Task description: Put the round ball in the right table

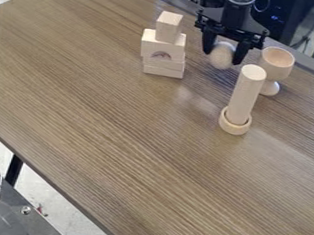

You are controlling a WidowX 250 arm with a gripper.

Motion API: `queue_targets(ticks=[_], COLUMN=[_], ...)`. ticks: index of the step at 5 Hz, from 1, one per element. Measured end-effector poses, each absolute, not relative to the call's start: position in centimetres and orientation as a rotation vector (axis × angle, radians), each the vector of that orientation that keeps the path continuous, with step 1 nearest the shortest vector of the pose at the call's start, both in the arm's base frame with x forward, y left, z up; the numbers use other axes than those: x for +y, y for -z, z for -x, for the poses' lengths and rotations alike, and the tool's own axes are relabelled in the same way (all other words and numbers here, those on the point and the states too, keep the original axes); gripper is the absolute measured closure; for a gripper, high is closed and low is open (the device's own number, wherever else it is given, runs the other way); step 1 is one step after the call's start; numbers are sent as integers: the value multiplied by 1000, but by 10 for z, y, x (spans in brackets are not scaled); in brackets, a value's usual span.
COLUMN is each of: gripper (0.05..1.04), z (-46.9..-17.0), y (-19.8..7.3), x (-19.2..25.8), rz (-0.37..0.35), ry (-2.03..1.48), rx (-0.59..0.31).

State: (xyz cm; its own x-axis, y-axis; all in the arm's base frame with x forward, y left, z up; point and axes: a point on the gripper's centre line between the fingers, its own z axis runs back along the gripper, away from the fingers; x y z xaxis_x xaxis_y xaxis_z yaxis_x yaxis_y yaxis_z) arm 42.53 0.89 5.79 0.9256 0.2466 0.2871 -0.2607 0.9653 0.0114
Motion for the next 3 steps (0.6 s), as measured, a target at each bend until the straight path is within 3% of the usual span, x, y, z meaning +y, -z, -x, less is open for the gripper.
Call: queue_targets(ticks=[1,2,3], gripper=[311,82,85], z=[-421,-418,-413], y=[-52,-50,-49], x=[11,12,14], rz=[-28,-30,-41], ry=[-280,-291,-345], rx=[-243,-226,-198])
